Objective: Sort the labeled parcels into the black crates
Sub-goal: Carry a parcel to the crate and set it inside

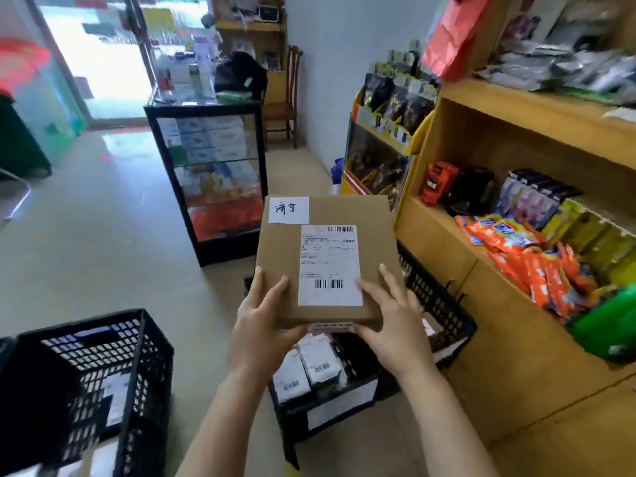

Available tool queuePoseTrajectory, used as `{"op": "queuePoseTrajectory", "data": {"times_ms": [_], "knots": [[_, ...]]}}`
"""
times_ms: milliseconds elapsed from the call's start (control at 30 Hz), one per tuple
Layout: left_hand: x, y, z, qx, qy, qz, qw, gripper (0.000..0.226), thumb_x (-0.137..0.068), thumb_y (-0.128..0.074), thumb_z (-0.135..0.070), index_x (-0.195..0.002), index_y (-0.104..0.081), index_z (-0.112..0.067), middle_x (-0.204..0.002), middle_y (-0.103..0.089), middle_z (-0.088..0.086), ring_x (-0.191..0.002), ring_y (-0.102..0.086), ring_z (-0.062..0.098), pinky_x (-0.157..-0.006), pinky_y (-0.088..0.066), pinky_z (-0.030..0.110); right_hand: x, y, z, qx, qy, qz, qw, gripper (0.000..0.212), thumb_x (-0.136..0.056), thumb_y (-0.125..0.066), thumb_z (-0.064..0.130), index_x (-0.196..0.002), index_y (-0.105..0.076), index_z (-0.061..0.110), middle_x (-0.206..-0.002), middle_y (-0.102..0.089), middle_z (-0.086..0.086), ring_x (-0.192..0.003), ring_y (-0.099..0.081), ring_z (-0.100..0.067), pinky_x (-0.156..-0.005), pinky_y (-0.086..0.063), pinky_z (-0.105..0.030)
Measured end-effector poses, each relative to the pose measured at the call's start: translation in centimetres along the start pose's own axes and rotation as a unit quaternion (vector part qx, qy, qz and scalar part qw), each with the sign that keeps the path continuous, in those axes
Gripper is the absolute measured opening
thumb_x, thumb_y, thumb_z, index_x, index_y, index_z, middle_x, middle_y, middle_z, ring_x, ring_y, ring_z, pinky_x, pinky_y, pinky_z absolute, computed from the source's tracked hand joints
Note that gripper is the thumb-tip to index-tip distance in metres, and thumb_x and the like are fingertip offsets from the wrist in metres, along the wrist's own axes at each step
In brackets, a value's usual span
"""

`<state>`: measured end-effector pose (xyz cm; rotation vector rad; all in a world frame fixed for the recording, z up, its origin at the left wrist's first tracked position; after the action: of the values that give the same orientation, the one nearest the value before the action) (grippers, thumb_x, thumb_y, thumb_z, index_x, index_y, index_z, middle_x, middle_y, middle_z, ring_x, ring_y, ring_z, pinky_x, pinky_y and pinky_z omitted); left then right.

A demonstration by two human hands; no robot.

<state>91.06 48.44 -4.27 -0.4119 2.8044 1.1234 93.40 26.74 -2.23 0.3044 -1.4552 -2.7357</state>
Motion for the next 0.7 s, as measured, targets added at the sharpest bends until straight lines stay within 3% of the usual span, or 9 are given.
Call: {"op": "queuePoseTrajectory", "data": {"times_ms": [100, 267, 433, 700], "knots": [[-2.1, -1.9, 1.2, -0.030, 0.040, -0.008, 0.999, 0.089, -0.070, -0.083, -0.040, -0.146, -0.037, -0.039, -0.162, -0.008, -0.012, -0.141, -0.028, 0.021, -0.105, -0.043, 0.044, -3.9, -2.1, -1.6, -0.019, 0.010, 0.044, 0.999, 0.073, -0.082, -0.076, 0.028, -0.142, -0.038, 0.047, -0.159, -0.008, 0.020, -0.145, -0.012, -0.028, -0.115, -0.029, -0.052], [-5.8, -5.1, 4.0, -0.039, 0.082, -0.008, 0.996, 0.088, -0.072, -0.081, -0.042, -0.147, -0.034, -0.038, -0.162, -0.006, -0.010, -0.141, -0.029, 0.022, -0.106, -0.042, 0.041, -9.5, -5.7, -3.6, -0.024, 0.027, 0.090, 0.995, 0.073, -0.083, -0.075, 0.025, -0.141, -0.037, 0.048, -0.159, -0.006, 0.023, -0.146, -0.009, -0.025, -0.115, -0.027, -0.046], [-9.6, -8.5, 7.6, -0.026, 0.106, 0.019, 0.994, 0.084, -0.077, -0.077, -0.042, -0.147, -0.031, -0.042, -0.158, 0.002, -0.018, -0.141, -0.025, 0.020, -0.108, -0.041, 0.042, -14.4, -9.9, -6.3, -0.026, 0.006, 0.145, 0.989, 0.081, -0.085, -0.073, 0.029, -0.143, -0.022, 0.055, -0.150, 0.008, 0.032, -0.148, 0.001, -0.026, -0.115, -0.024, -0.052], [-15.9, -15.2, 13.0, -0.067, 0.180, 0.096, 0.977, 0.084, -0.080, -0.068, -0.057, -0.150, -0.026, -0.038, -0.162, 0.009, -0.007, -0.146, -0.011, 0.027, -0.115, -0.027, 0.048, -21.6, -17.9, -11.1, 0.003, -0.037, 0.243, 0.969, 0.081, -0.085, -0.073, 0.031, -0.148, -0.025, 0.047, -0.160, 0.006, 0.019, -0.148, -0.001, -0.029, -0.117, -0.024, -0.054]]}}
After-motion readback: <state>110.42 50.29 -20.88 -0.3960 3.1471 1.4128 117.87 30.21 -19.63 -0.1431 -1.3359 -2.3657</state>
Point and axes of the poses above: each hand's wrist, its own x-axis away from the middle knuckle, its own y-axis out of the back of the hand, z = x × y, the point moved 1 cm from there along -x, towards the middle knuckle
